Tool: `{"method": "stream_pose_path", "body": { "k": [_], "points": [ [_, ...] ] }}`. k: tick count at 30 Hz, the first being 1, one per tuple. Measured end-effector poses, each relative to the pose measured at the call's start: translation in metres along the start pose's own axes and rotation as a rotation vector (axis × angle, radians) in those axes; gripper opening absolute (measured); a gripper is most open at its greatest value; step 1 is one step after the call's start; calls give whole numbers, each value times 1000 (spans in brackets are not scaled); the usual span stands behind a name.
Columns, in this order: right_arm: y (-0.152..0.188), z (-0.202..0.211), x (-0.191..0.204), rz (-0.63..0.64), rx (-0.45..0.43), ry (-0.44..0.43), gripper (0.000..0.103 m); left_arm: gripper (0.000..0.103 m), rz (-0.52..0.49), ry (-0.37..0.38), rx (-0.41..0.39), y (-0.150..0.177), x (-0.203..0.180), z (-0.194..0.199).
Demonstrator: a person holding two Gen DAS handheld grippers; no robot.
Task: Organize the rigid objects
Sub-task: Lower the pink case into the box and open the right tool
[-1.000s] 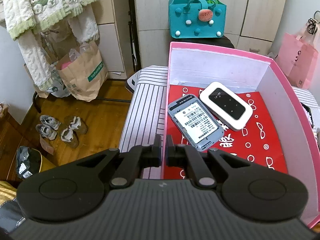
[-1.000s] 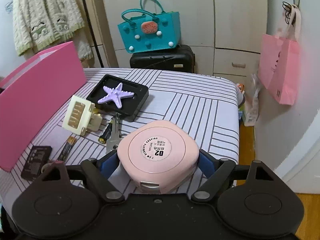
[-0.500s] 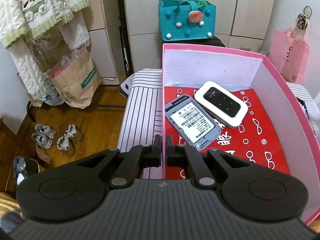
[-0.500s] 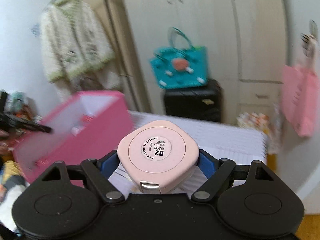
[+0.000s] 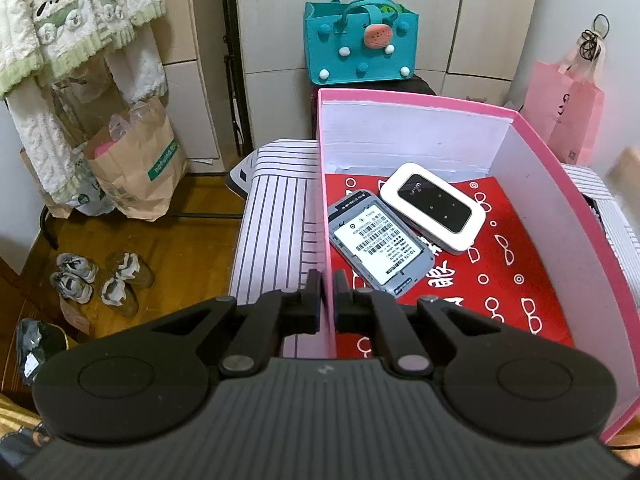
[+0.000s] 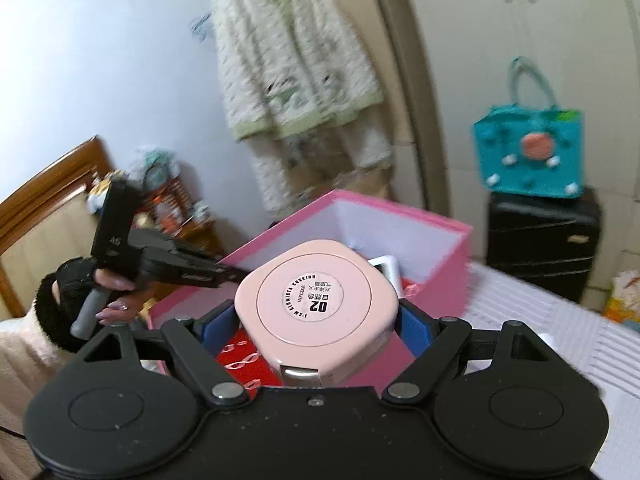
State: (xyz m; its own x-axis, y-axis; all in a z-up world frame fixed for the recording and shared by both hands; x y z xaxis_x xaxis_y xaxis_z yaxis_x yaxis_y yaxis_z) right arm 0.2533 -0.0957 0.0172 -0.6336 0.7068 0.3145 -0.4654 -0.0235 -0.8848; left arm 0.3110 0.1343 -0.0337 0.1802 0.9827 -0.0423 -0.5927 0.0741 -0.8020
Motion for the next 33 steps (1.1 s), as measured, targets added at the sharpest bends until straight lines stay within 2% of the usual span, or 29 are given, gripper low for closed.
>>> {"method": "stream_pose_path", "body": {
  "k": [5,12,18,29,31,33],
  "points": [
    [-2,-50,21,47,112,-53,87,5,-22,5,6,0,-1,0],
    [11,-120,40,83,369,-99,87,5,-49,19,24,-1,-2,0],
    [31,-163,38,81,580,-89,87,6,-80,25,48,-2,-5,-1],
    [53,-192,41,112,721,-44,86,7,-129,61,164,-7,-7,-3],
    [53,-194,41,103,725,-38,86,7,-127,60,177,-7,-6,-3],
    [47,-187,41,114,684,-28,87,7,-126,59,187,-7,-7,-2]
  ]
}}
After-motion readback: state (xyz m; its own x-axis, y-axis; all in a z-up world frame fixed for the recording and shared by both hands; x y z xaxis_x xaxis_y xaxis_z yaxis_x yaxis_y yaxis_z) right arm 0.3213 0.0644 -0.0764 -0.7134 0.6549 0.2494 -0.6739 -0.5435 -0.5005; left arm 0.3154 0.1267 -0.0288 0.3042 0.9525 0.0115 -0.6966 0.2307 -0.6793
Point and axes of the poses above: each gripper's, at about its wrist camera, not at the fingertips, and z roughly against the way its jaws point, x to its left, y to its underside, the point moved 6 cm from there along -z, roughly the way its jaws point, and after that the axes turned 12 degrees about -x, right-handed, at the moved point
